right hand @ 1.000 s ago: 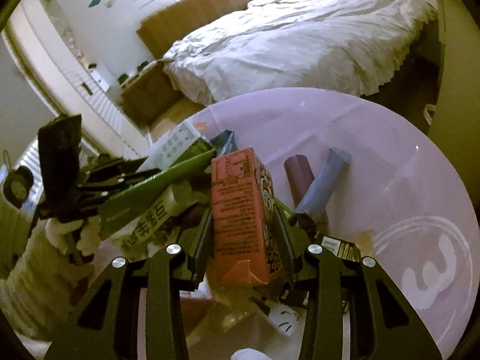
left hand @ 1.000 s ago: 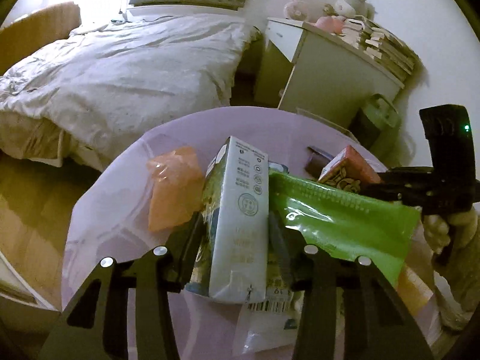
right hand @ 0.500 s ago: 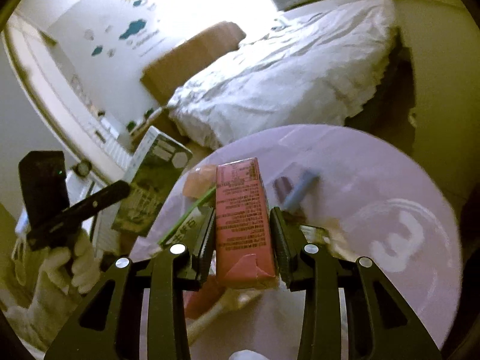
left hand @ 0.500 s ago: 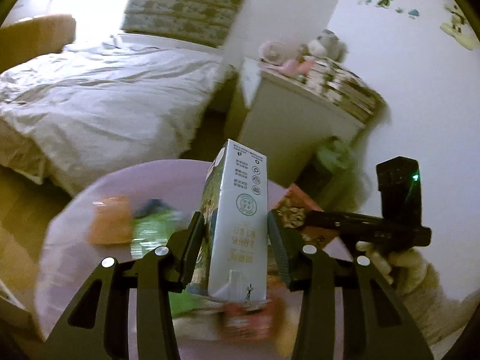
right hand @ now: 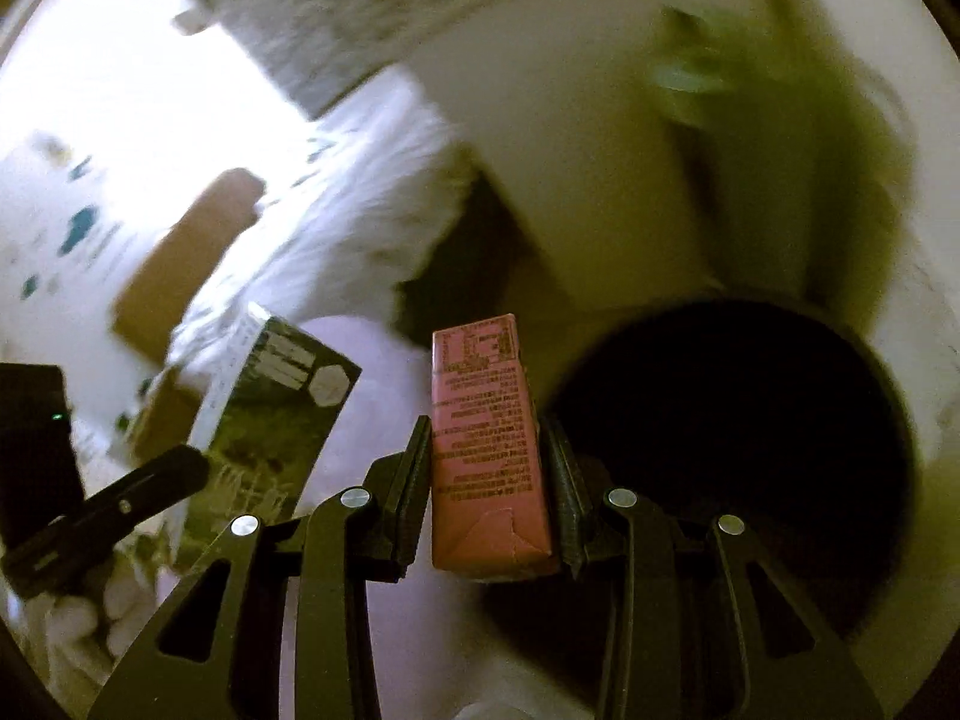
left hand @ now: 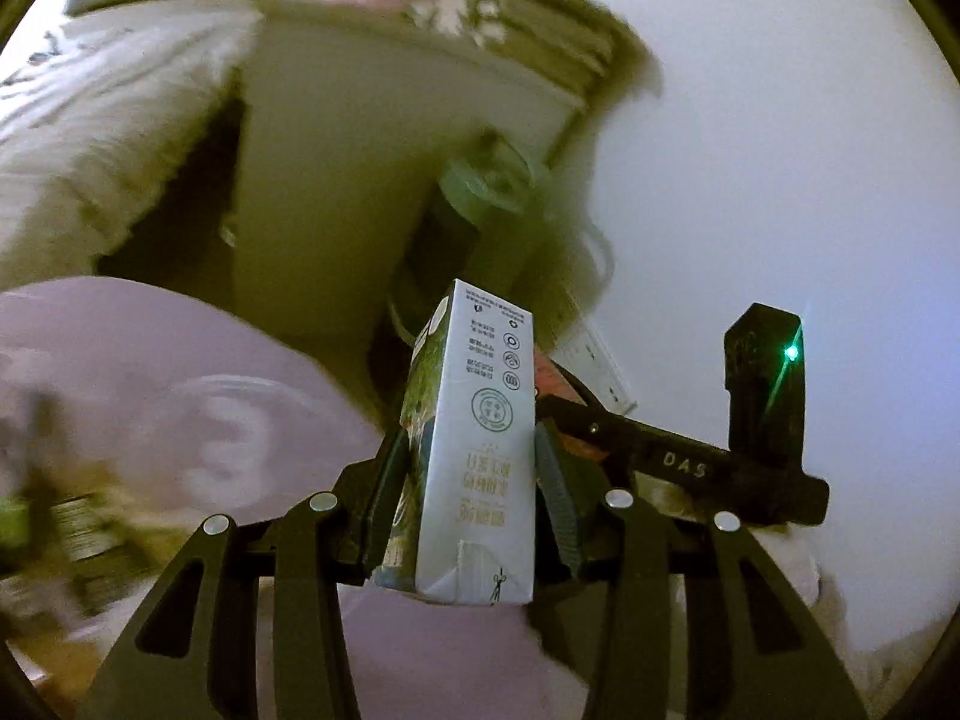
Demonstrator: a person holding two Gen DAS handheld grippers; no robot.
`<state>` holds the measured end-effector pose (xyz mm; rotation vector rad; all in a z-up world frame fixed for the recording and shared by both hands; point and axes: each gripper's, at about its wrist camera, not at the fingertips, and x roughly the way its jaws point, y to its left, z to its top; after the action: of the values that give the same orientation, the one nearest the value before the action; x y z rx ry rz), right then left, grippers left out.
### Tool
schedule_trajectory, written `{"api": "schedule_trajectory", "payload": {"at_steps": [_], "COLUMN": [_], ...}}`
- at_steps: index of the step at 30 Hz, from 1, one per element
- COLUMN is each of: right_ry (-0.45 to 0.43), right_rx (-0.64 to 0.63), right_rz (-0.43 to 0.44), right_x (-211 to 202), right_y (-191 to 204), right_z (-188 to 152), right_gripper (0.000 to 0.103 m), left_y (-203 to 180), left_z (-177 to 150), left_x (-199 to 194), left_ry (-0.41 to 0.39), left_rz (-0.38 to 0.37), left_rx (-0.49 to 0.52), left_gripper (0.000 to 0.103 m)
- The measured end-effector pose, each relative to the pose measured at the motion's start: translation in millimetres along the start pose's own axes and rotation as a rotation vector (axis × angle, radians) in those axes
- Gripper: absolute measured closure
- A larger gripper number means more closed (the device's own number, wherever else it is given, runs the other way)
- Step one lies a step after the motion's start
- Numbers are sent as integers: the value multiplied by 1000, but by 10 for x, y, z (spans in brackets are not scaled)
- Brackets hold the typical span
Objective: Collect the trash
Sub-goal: 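Carry both cartons to the black bin and open both tools to drop them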
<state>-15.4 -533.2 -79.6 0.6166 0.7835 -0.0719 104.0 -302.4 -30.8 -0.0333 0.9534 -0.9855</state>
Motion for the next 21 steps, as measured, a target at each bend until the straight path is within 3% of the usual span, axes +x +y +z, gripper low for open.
{"api": "schedule_trajectory", "payload": {"at_steps": [5,12,21], "right_ry": [18,62,112], "right_rx": [59,101,92], "right_rz": [-96,-160,-211], "right_x": [120,327,609], "right_y": [-573,-1098,-1104], "right_z": [-51,-202,-162], "right_gripper": [66,66,66], "left_y": [-147,-289,-252], "left_z": [120,118,44], "left_x": [757,1362,1729], "left_ry": [106,216,309], "left_rz": [19,44,100], "left_rx": [-15,16,17], "left_gripper": [60,60,60]}}
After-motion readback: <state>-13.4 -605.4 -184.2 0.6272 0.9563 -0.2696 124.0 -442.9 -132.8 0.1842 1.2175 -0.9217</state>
